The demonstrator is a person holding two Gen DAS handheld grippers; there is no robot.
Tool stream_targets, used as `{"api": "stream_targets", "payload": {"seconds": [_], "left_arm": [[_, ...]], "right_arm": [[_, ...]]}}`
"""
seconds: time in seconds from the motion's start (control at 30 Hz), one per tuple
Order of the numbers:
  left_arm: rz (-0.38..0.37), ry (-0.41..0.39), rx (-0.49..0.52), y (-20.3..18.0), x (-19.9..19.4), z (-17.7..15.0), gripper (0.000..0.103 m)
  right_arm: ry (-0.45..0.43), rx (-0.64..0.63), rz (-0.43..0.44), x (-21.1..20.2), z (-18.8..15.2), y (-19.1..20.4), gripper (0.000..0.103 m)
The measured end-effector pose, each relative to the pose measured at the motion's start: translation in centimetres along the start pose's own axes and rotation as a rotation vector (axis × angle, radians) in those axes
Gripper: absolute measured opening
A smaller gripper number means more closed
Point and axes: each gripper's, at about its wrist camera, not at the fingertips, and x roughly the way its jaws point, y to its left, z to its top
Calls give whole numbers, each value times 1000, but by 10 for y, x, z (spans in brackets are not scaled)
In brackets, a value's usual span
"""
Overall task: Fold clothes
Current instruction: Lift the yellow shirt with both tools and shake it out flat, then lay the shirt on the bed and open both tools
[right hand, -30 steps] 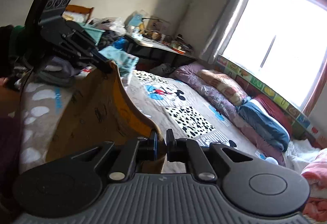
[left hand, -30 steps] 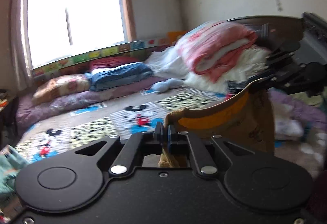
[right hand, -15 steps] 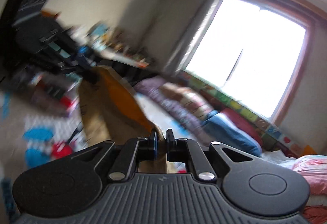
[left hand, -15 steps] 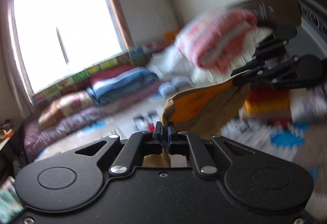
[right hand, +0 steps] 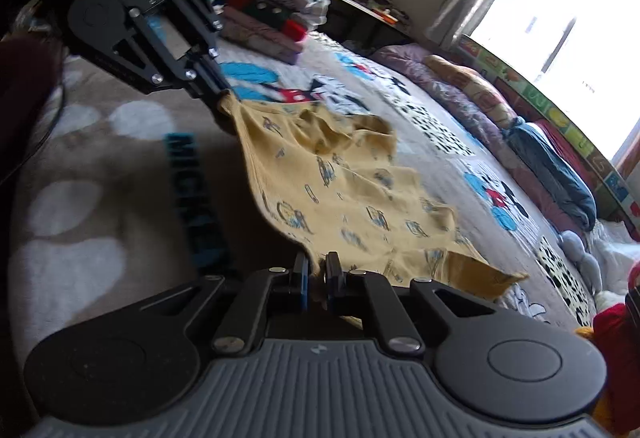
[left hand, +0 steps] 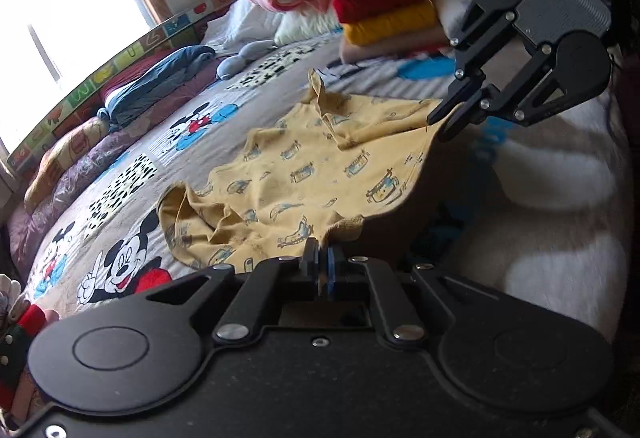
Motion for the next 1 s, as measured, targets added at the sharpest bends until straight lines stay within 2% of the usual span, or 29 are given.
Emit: {"api": "stream_targets", "payload": {"seconds": [0.1, 0.27, 0.4, 0.47, 0.53, 0.57, 0.6, 0.63, 0.67, 0.7, 0.77, 0.8, 0.83, 0.9, 0.97, 1.0], "left_arm": [[-10, 8, 31, -10, -8, -7, 2], [-34, 15, 65, -30, -22, -19, 0], [-51, 39, 19, -37, -25, -29, 0], [-85, 78, -115, -29, -24, -31, 4], [-55, 77, -274, -17, -23, -33, 23], [-35, 82, -352, -10, -22, -35, 48], [-20, 81, -436, -2, -22, -36, 56], [-21, 77, -546, 8, -21, -39, 56], [-25, 72, -658, 18, -20, -43, 56], [-36, 70, -768, 26, -18, -48, 56], [-63, 62, -978, 39, -12, -60, 56], [-79, 56, -1076, 44, -7, -66, 56], [-95, 50, -1175, 48, -3, -72, 56], [-98, 44, -1284, 49, 11, -79, 56], [-70, 40, -1322, 46, 21, -79, 53], [-55, 26, -1326, 44, 23, -77, 35]], "right_arm": [[15, -30, 10, -3, 0, 17, 10], [35, -28, 34, -2, -2, 23, 10], [41, -30, 35, -13, -6, 33, 10], [43, -38, 30, -18, -9, 37, 10], [67, -52, 18, -17, -13, 42, 10], [84, -58, 11, -17, -14, 45, 10], [90, -57, 2, -17, -14, 48, 15], [97, -56, -8, -17, -15, 51, 21], [103, -49, -17, -17, -15, 53, 31], [100, 3, -21, -20, -13, 52, 36], [74, 205, -13, -28, -11, 40, 42], [58, 362, -4, -31, -13, 30, 48], [43, 544, 6, -33, -18, 18, 51], [-2, 890, 15, -35, -36, 0, 53], [-24, 1100, -12, -29, -57, -2, 53], [-36, 1193, -26, -25, -67, -3, 53]]}}
